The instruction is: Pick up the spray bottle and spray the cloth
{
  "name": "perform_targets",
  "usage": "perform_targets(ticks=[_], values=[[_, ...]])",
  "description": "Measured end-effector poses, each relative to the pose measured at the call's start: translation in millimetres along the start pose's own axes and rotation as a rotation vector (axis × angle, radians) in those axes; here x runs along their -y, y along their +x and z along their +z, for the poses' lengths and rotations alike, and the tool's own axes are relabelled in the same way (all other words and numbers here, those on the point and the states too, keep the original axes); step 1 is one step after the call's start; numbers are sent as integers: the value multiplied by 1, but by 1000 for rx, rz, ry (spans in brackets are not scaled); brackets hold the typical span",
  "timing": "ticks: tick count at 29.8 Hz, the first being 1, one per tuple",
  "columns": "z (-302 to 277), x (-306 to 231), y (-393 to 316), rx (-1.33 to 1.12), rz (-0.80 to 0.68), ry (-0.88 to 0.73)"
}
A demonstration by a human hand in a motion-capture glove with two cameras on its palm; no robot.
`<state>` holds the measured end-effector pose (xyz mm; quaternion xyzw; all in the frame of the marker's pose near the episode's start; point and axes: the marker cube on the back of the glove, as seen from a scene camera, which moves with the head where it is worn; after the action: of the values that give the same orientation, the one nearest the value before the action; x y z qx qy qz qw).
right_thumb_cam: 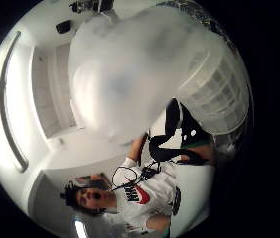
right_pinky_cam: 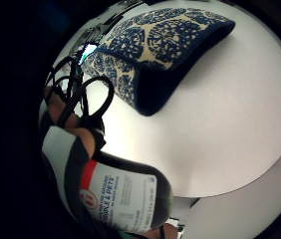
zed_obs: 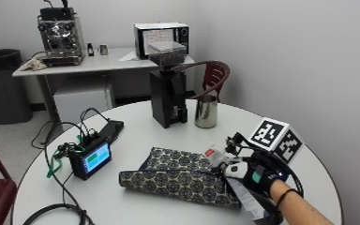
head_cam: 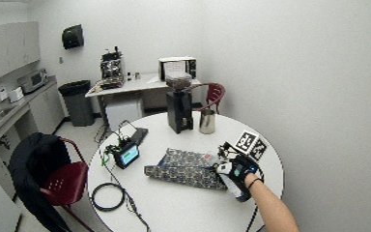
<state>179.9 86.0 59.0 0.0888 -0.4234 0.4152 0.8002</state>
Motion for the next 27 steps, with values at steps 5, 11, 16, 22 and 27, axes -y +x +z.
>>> perform_targets(ticks=[5, 11, 16, 22, 27], values=[[-10, -7, -38, 86, -176, 123], [5, -5, -72, 236, -328, 203], [40, 8, -93, 307, -394, 159], [90, 32, -118, 370, -461, 93], [129, 51, -121, 406, -466, 67]])
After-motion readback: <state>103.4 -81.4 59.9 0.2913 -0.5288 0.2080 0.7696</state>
